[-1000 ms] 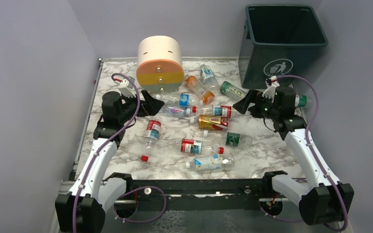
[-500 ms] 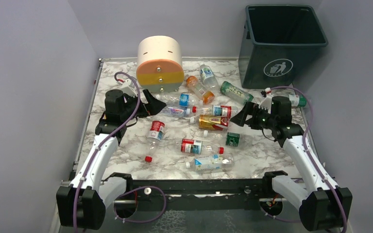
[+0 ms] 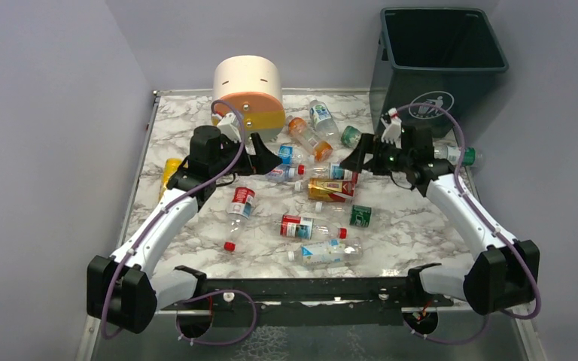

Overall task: Put the plastic bottles in the bin
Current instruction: Pick up the plastic bottle at the center of the board.

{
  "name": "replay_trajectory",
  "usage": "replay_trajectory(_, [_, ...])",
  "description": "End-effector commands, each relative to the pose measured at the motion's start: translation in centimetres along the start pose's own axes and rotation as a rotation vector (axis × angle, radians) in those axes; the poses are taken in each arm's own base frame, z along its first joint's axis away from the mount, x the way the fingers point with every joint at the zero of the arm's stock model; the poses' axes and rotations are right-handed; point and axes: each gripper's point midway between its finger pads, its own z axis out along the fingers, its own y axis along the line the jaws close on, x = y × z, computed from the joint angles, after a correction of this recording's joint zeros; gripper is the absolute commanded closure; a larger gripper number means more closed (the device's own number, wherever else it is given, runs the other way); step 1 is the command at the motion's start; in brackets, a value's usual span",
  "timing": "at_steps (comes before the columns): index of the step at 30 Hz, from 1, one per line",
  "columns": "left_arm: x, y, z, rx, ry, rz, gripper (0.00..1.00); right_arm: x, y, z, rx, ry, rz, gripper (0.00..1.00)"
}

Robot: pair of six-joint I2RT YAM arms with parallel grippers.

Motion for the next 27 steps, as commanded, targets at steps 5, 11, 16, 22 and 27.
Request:
replay_trajectory(5, [-2.9, -3.6, 1.6, -0.002, -0.033, 0.122, 0.01, -6.1, 4.8, 1.0, -0.053, -0.079, -0.149, 0.0])
replay_trajectory(11, [-3.3, -1.6, 0.7, -0.142, -0.06, 0.157, 0.01, -4.2, 3.4, 1.7, 0.004, -0.027, -0.177, 0.0])
replay_trajectory(16, [-2.2, 0.6, 0.0, -0.24, -0.042, 0.164, 0.01, -0.5, 1.7, 2.7, 0.051, 0.042, -0.18, 0.01])
replay_trajectory(22, [-0.9, 3.3, -0.5, -0.311, -0.019, 0.122, 0.01, 2.9, -0.2, 3.8, 0.167, 0.1, -0.219, 0.04])
replay_trajectory(27, [-0.4, 4.1, -0.6, -0.312, -0.006, 0.094, 0.01, 4.8, 0.0, 4.6, 0.207, 0.13, -0.288, 0.07])
